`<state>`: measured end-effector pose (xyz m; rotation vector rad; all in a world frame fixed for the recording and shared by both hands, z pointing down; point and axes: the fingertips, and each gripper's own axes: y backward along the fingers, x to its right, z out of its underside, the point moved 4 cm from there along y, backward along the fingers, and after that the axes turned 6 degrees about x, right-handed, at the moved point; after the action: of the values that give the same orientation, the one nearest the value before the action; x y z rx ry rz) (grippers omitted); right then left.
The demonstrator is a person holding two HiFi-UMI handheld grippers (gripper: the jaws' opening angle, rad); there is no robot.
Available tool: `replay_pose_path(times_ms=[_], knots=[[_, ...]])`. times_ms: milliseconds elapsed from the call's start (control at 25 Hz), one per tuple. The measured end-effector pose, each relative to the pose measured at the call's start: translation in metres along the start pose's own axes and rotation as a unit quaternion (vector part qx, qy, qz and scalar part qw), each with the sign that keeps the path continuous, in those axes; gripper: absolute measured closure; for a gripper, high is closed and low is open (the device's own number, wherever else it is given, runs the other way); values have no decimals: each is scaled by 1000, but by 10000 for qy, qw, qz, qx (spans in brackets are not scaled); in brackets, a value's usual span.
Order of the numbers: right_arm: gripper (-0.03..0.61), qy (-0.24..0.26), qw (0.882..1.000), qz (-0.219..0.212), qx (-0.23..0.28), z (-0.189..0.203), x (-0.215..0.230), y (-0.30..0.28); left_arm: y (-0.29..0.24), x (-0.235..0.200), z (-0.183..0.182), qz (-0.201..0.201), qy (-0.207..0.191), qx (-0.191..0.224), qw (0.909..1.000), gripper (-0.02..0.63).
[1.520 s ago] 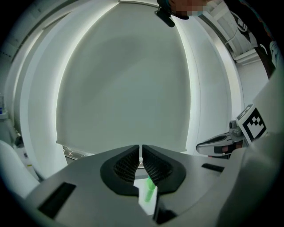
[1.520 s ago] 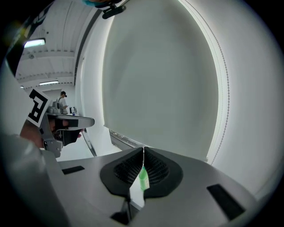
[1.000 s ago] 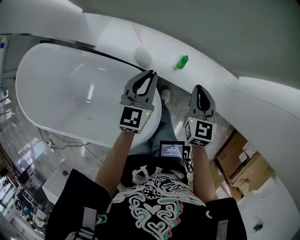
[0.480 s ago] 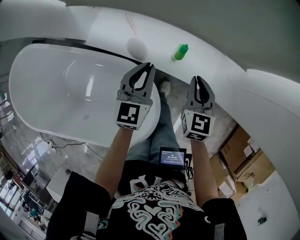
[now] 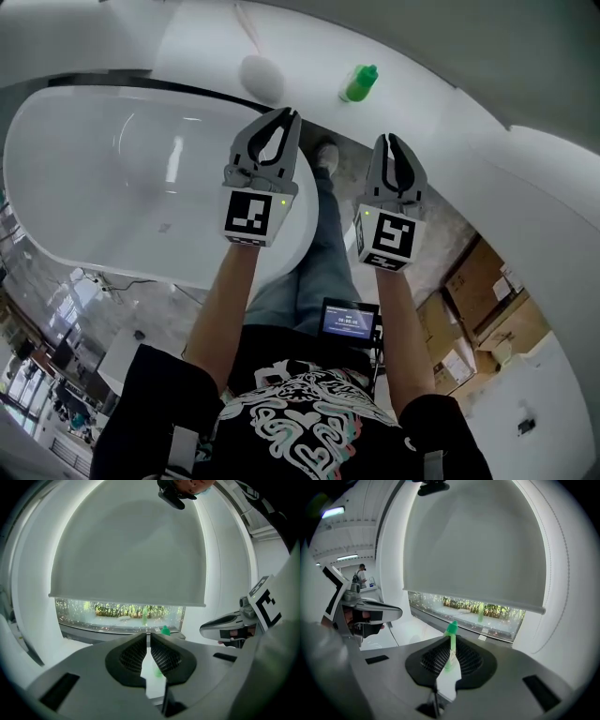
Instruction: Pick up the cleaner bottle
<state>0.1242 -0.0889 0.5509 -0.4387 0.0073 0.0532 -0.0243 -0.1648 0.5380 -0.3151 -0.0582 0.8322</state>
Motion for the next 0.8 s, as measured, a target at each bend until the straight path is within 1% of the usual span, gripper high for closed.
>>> replay_pose_path(times_ms=[280, 480, 640, 800], knots=[[549, 9, 9997, 20, -234, 24, -1, -22, -18, -1, 19, 40, 97, 25, 9999, 595], [549, 16, 9997, 14, -234, 35, -9, -43, -29, -1, 32, 82, 95, 0, 9999, 595], [546, -133, 9994, 91, -301, 48, -13, -57, -33, 2, 44, 136, 91, -25, 9999, 595], [514, -216, 9991, 90, -344, 60, -22, -80, -39, -4, 58, 187, 36, -91, 9998, 595]])
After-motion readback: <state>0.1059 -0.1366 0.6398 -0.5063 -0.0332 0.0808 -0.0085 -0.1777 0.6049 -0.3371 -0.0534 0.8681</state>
